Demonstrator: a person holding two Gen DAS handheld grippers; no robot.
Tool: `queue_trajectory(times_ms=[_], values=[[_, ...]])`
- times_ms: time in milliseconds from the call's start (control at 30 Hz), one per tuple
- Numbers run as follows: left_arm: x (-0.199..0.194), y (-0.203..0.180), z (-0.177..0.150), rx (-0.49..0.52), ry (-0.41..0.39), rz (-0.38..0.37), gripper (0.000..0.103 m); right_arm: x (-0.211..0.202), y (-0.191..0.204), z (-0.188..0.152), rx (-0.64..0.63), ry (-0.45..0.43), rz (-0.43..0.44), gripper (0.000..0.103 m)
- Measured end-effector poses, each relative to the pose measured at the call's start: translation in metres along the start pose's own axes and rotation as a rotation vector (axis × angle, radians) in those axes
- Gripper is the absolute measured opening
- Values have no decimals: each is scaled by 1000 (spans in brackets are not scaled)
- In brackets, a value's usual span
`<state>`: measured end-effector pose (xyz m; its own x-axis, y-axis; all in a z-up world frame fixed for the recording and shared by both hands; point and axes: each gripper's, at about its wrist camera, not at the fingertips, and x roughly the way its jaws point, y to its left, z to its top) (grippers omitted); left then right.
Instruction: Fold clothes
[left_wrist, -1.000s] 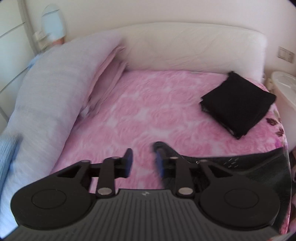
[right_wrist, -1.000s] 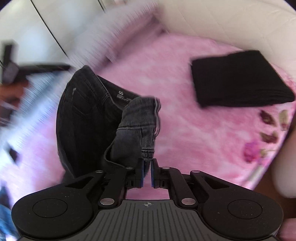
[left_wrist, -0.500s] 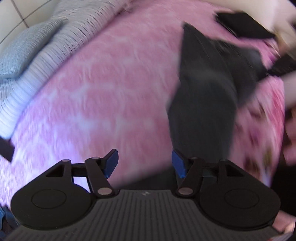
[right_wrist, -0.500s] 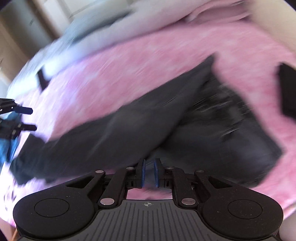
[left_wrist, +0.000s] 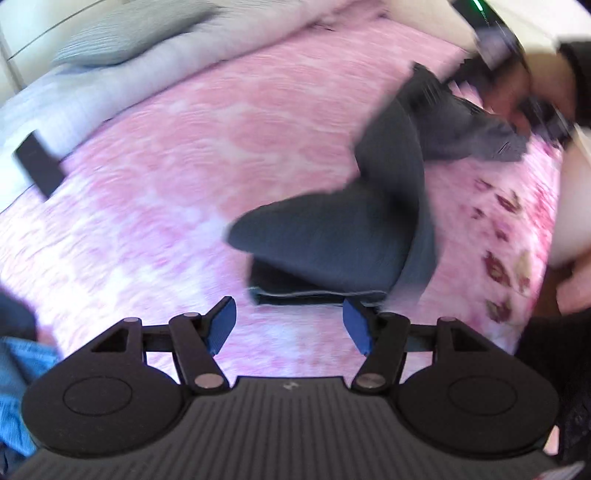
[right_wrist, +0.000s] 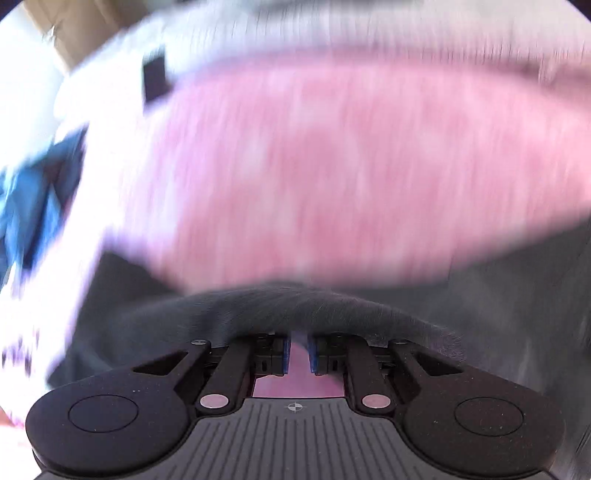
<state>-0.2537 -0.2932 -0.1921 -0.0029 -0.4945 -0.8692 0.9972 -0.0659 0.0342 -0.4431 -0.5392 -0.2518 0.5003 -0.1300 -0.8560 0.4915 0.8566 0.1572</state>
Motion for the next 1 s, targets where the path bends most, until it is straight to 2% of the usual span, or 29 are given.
queue_trajectory(times_ms=[67,233,333,433,533,667,767,833,933,1000], values=[[6,-1,6,2,-17,6,60,2,-2,47,-51,-92,-28,13],[24,-7,23,17,-60,14,61,-4,-8,106,-115,-220,-63,13],[46,-19,42,38,-79,-14,62,-15,0,77,-130,-195,-124,14],[74,-36,66,67,-93,-63,63,-26,-7,32,-86,-107,-197,14],[100,-47,91,117,-94,-91,63,-50,-34,-6,14,-79,-279,14],[135,-56,125,203,-82,-110,64,-79,-94,-29,145,-129,-378,14],[161,-63,151,267,-73,-124,62,-65,-142,-33,284,-75,-305,14],[174,-62,166,309,-55,-111,58,-52,-151,-43,309,-2,-214,14],[174,-38,175,351,-14,15,56,-36,-159,-59,334,103,-84,14],[172,-17,180,339,28,110,56,-33,-146,-84,338,168,-8,14]])
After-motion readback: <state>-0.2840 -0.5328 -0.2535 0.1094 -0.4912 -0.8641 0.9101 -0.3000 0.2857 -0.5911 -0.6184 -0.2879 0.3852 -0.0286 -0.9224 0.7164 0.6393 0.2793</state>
